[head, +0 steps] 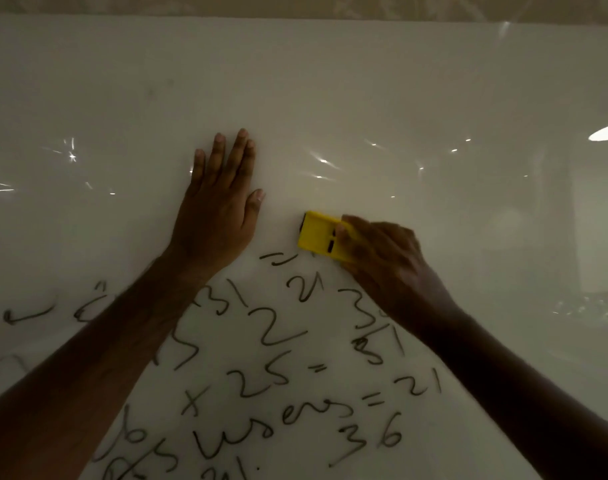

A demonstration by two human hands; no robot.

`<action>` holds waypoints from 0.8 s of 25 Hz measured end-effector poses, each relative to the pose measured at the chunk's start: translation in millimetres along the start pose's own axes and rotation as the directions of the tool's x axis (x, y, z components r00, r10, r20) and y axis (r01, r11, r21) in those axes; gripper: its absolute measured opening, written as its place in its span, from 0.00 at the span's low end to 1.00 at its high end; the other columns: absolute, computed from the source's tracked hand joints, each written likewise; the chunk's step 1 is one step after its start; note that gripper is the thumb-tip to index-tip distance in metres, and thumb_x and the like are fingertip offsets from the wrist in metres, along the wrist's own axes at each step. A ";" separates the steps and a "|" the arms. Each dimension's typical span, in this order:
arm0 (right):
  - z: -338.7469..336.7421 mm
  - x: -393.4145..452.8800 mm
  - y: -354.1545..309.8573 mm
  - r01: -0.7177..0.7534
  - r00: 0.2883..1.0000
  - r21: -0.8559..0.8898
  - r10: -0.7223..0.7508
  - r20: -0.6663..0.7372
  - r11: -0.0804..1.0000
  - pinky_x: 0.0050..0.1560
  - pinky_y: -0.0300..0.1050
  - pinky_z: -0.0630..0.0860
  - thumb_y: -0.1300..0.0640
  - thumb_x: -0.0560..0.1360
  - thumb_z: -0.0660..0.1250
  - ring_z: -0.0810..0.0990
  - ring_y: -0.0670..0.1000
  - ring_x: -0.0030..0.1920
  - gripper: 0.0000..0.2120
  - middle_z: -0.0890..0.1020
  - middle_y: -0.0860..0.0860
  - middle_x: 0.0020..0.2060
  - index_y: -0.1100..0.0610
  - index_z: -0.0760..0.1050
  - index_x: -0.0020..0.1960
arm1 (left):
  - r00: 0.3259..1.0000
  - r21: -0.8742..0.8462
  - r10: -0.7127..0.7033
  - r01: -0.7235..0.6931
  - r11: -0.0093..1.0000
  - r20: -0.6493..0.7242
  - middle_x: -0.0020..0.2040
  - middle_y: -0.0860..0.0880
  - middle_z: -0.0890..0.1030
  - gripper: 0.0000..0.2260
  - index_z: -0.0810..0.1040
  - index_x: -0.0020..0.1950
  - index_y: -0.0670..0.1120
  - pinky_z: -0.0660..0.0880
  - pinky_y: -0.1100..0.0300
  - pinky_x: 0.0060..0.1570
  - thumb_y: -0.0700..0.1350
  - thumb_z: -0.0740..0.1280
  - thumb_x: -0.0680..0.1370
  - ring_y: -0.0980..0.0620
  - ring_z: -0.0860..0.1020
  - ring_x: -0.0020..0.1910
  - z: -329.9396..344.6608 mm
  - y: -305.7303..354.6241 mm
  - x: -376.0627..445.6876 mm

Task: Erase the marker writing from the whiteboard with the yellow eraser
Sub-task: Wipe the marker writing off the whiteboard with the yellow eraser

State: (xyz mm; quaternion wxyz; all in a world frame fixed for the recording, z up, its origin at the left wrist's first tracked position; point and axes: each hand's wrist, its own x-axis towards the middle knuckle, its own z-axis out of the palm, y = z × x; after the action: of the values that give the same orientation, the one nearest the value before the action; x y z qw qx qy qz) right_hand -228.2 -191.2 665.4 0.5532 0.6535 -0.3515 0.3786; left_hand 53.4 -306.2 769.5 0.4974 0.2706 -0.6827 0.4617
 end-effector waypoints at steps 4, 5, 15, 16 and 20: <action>-21.0 -35.1 14.4 0.095 0.990 -0.008 -0.094 0.107 0.995 0.67 0.59 0.74 0.52 0.84 0.68 0.78 0.62 0.69 0.25 0.74 0.58 0.77 0.56 0.70 0.79 | 0.999 -0.001 0.020 -0.020 1.000 0.031 0.89 0.44 0.53 0.30 0.54 0.89 0.43 0.46 0.37 0.86 0.56 0.52 0.89 0.35 0.50 0.88 -4.0 -11.5 -4.9; -24.8 -33.3 22.9 0.075 0.992 -0.021 -0.072 0.105 0.997 0.66 0.60 0.75 0.52 0.84 0.68 0.79 0.63 0.68 0.25 0.74 0.58 0.76 0.56 0.71 0.79 | 0.999 0.006 0.020 -0.020 1.000 0.037 0.89 0.44 0.53 0.31 0.54 0.89 0.44 0.47 0.36 0.86 0.57 0.52 0.89 0.35 0.49 0.88 -5.7 -14.8 -6.7; 13.1 7.1 -34.5 0.083 0.994 0.090 -0.089 0.063 0.993 0.69 0.58 0.74 0.51 0.85 0.66 0.78 0.60 0.69 0.23 0.75 0.58 0.76 0.57 0.73 0.78 | 0.995 0.040 0.071 -0.074 0.996 0.076 0.89 0.44 0.55 0.30 0.56 0.89 0.45 0.51 0.36 0.85 0.57 0.51 0.89 0.36 0.53 0.87 -15.4 -29.9 -11.7; 7.7 -3.1 -33.8 0.112 0.988 0.094 -0.121 0.094 0.989 0.69 0.58 0.74 0.51 0.85 0.66 0.78 0.60 0.70 0.23 0.74 0.57 0.77 0.57 0.72 0.78 | 0.994 0.042 0.081 -0.084 0.996 0.074 0.89 0.45 0.55 0.30 0.56 0.89 0.45 0.51 0.37 0.85 0.57 0.51 0.89 0.36 0.54 0.87 -17.1 -34.6 -14.1; -6.6 3.5 -13.0 0.067 0.994 0.035 -0.070 0.088 0.997 0.68 0.60 0.76 0.51 0.85 0.65 0.79 0.62 0.69 0.23 0.75 0.58 0.76 0.57 0.73 0.77 | 0.997 0.035 0.043 -0.045 0.998 0.069 0.89 0.45 0.55 0.29 0.56 0.89 0.46 0.49 0.37 0.85 0.56 0.51 0.89 0.36 0.53 0.87 -23.8 -52.4 -23.1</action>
State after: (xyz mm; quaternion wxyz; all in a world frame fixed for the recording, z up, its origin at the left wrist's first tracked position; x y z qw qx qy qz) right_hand -215.9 -183.0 663.3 0.5391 0.6903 -0.3471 0.3352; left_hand 115.4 -309.2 768.9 0.4586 0.2800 -0.6967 0.4753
